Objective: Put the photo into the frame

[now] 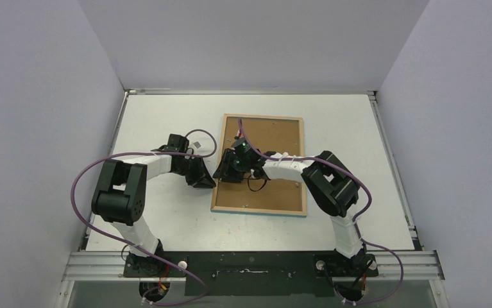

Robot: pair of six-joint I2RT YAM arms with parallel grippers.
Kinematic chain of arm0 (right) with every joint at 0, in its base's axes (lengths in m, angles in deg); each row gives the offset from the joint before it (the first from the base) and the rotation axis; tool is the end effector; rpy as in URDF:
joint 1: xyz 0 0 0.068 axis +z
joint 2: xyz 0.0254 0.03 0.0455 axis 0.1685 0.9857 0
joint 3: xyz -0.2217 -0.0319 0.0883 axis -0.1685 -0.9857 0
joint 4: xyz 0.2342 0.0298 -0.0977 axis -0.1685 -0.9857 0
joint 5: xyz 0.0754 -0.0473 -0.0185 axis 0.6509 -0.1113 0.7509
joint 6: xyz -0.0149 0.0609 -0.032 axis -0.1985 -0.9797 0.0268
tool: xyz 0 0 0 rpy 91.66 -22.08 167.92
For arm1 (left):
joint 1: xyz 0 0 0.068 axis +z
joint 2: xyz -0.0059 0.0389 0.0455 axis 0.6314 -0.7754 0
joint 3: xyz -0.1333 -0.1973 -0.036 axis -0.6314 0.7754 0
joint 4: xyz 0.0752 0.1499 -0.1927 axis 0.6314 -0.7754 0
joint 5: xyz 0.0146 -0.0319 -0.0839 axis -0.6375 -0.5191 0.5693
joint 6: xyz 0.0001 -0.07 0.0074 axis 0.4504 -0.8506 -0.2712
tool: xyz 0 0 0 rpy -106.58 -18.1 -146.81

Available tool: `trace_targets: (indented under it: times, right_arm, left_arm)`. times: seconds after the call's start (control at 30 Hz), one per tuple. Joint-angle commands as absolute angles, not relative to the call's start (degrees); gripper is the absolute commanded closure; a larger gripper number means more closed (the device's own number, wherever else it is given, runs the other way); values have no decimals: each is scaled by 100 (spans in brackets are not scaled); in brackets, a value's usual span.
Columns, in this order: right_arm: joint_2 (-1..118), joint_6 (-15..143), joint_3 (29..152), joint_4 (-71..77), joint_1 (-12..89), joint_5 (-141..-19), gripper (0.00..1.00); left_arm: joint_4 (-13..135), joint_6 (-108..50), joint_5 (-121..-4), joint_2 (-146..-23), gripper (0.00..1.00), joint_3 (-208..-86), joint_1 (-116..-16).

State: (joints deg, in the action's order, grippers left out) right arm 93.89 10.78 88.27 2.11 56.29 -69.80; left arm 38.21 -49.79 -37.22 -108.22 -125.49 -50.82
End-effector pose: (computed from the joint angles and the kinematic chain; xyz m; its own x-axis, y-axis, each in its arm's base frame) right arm 0.2821 0.3237 0.1100 -0.9705 0.1736 -0.1672 -0.0007 0.6916 0.7223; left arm 0.2909 -0.0926 0.0886 -0.9663 -0.2562 -0.0234 -0.1857 0.7574 -0.6260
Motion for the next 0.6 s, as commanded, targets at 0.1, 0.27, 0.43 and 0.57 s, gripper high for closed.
trace_targets:
  times: [0.1,0.27,0.43,0.57]
  right_arm:
    - [9624,1100,8777,333,5664,-7275,59]
    - [9623,1078,8668,603,5664,-7338,58]
    - [9543,1029,8573,824,5664,-7300,58]
    - [9261,1034,8328,1238,5651,-7280,55]
  left_arm:
    - [3819,-4866,-3945,-10954,85,-12611,-5093]
    - [3825,-4888,-3930,-10954,85,-12605,-5088]
    - [3836,-4916,-3923,-10957,85,-12607,-5089]
    - [3851,-4929,-3883,-10895,85,-12644,-5077]
